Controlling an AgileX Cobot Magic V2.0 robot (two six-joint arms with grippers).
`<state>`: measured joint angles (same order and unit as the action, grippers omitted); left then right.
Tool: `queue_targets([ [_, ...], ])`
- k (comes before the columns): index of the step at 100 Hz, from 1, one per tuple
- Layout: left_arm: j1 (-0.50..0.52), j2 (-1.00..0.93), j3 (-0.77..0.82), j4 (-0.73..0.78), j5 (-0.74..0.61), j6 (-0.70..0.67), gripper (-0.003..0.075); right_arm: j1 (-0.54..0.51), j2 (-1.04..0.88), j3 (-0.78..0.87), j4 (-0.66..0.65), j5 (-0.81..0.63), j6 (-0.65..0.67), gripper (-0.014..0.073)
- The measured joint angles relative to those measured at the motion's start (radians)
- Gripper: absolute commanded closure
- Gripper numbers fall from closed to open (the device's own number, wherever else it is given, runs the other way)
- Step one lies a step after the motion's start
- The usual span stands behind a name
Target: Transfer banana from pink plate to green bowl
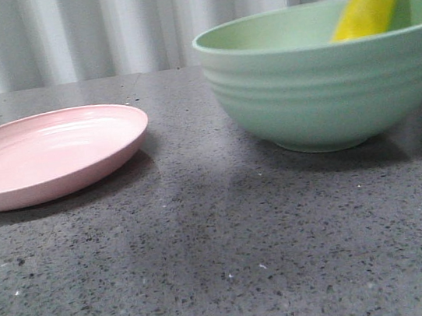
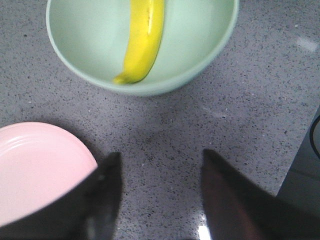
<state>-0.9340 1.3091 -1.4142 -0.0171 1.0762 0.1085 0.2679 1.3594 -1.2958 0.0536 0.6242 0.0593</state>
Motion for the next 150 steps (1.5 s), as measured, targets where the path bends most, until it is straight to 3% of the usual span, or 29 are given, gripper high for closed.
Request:
queue_targets([
  [10, 0.000, -0.002, 0.000, -0.006, 0.004, -0.011, 0.0720, 0.000, -0.029, 0.000, -0.002, 0.048, -0.002, 0.0666],
  [30, 0.000, -0.030, 0.007, -0.006, -0.011, -0.028, 0.0741, 0.000, -0.117, 0.015, -0.018, 0.114, -0.002, 0.0657],
  [52, 0.000, -0.164, 0.104, 0.005, -0.119, -0.034, 0.0741, 0.000, -0.327, 0.167, -0.035, 0.066, -0.002, 0.0657],
  [107, 0.000, -0.784, 0.797, 0.017, -0.634, -0.139, 0.0741, 0.000, -1.009, 0.748, -0.098, -0.196, -0.002, 0.0657],
  [127, 0.000, -0.973, 1.001, 0.004, -0.729, -0.141, 0.0741, 0.000, -1.205, 0.897, -0.112, -0.219, -0.002, 0.0657],
  [150, 0.000, -1.055, 1.104, -0.007, -0.747, -0.141, 0.0741, 0.000, -1.310, 0.980, -0.116, -0.162, -0.002, 0.0657],
])
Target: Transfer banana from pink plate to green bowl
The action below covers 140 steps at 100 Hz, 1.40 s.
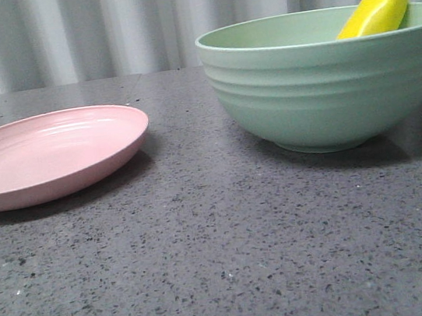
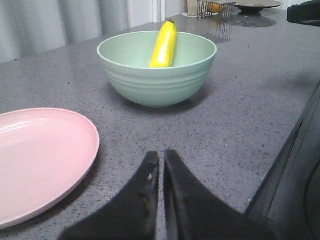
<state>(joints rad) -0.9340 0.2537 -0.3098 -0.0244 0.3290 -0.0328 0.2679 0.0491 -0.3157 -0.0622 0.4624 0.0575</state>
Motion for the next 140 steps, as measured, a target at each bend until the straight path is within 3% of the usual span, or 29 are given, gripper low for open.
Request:
queue_targets([
  [55, 0.000, -0.001, 0.075, -0.002, -0.008, -0.001, 0.0741, 0.000, -0.002, 0.011, 0.000, 0.014, 0.000, 0.0657],
  [68, 0.033, -0.001, 0.095, 0.033, -0.086, -0.001, 0.0741, 0.000, -0.002, 0.011, 0.000, 0.014, 0.000, 0.0657],
  [88, 0.267, -0.002, 0.175, 0.045, -0.358, -0.001, 0.0741, 0.000, -0.002, 0.011, -0.002, 0.014, 0.000, 0.0657],
  [100, 0.434, -0.030, 0.208, 0.042, -0.444, -0.001, 0.0741, 0.000, -0.002, 0.011, -0.002, 0.016, 0.000, 0.0657],
  [122, 0.686, -0.119, 0.287, 0.012, -0.475, -0.001, 0.0741, 0.000, -0.002, 0.011, -0.002, 0.016, 0.000, 0.0657],
  [140, 0.817, -0.216, 0.311, -0.020, -0.415, -0.001, 0.0741, 0.000, -0.002, 0.011, -0.004, 0.018, 0.000, 0.0657],
])
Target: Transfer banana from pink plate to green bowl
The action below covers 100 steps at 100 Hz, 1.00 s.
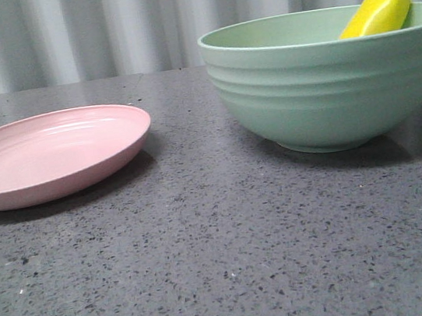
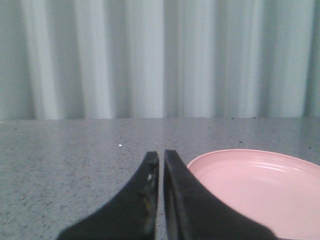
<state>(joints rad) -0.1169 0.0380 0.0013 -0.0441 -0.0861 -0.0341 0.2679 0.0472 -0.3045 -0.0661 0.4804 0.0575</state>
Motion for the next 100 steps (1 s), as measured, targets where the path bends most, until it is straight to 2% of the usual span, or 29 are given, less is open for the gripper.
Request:
queue_targets([
  [17, 0.077, -0.042, 0.000, -0.006, 0.133, 0.000, 0.0741, 0.000, 0.000, 0.000, 0.000, 0.000, 0.000, 0.0657],
  [42, 0.088, -0.042, 0.000, -0.006, 0.397, 0.000, 0.0741, 0.000, 0.000, 0.000, 0.000, 0.000, 0.000, 0.0657],
  [100, 0.088, -0.042, 0.000, -0.006, 0.405, 0.000, 0.0741, 0.000, 0.000, 0.000, 0.000, 0.000, 0.000, 0.0657],
])
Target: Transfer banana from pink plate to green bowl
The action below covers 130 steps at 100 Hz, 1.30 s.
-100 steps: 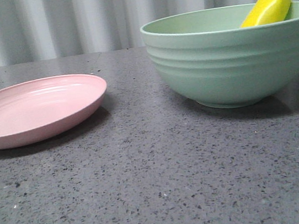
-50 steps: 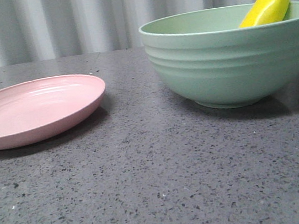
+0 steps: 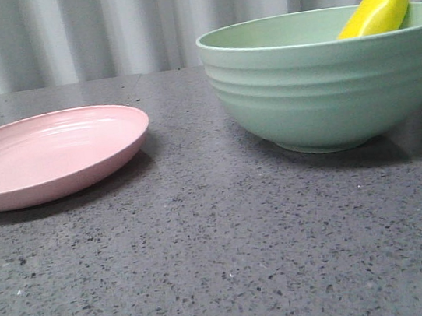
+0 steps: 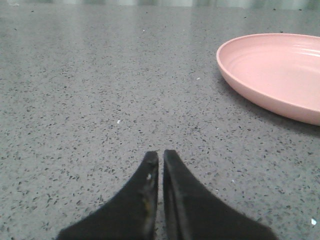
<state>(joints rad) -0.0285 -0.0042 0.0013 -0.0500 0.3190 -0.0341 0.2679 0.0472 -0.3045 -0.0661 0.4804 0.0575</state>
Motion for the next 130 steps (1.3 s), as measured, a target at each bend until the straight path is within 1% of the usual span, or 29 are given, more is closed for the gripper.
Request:
queue_targets([
  [23, 0.000, 0.000, -0.001, 0.000, 0.000, 0.000, 0.0741, 0.000, 0.000, 0.022, 0.000, -0.009, 0.000, 0.0657],
  [34, 0.000, 0.000, -0.001, 0.000, 0.000, 0.000, 0.0741, -0.019, 0.000, 0.087, 0.000, -0.070, 0.000, 0.0657],
  [44, 0.000, 0.000, -0.001, 0.000, 0.000, 0.000, 0.0741, -0.068, 0.000, 0.171, 0.000, -0.198, 0.000, 0.0657],
  [56, 0.000, 0.000, -0.001, 0.000, 0.000, 0.000, 0.0741, -0.151, 0.000, 0.290, -0.002, -0.438, 0.011, 0.0657],
  [61, 0.000, 0.000, -0.001, 0.000, 0.000, 0.000, 0.0741, -0.190, 0.000, 0.316, -0.002, -0.543, 0.016, 0.0657],
  [68, 0.000, 0.000, -0.001, 0.000, 0.000, 0.000, 0.0741, -0.233, -0.001, 0.316, -0.003, -0.608, 0.020, 0.0657],
  [73, 0.000, 0.000, -0.001, 0.000, 0.000, 0.000, 0.0741, -0.256, -0.005, 0.316, -0.003, -0.625, 0.022, 0.0657],
  [79, 0.000, 0.000, -0.001, 0.000, 0.000, 0.000, 0.0741, -0.279, -0.023, 0.316, -0.003, -0.612, 0.024, 0.0657],
  [84, 0.000, 0.000, -0.001, 0.000, 0.000, 0.000, 0.0741, -0.295, -0.044, 0.316, -0.003, -0.562, 0.024, 0.0657],
  [96, 0.000, 0.000, -0.001, 0.000, 0.000, 0.000, 0.0741, -0.320, -0.057, 0.316, -0.003, -0.360, 0.024, 0.0657],
  [110, 0.000, 0.000, -0.001, 0.000, 0.000, 0.000, 0.0741, -0.326, -0.057, 0.316, -0.003, -0.192, 0.024, 0.0657],
  [117, 0.000, 0.000, -0.001, 0.000, 0.000, 0.000, 0.0741, -0.326, -0.057, 0.316, -0.003, -0.159, 0.027, 0.0657],
  [130, 0.000, 0.000, -0.001, 0.000, 0.000, 0.000, 0.0741, -0.326, -0.057, 0.316, -0.003, -0.157, 0.027, 0.0657],
])
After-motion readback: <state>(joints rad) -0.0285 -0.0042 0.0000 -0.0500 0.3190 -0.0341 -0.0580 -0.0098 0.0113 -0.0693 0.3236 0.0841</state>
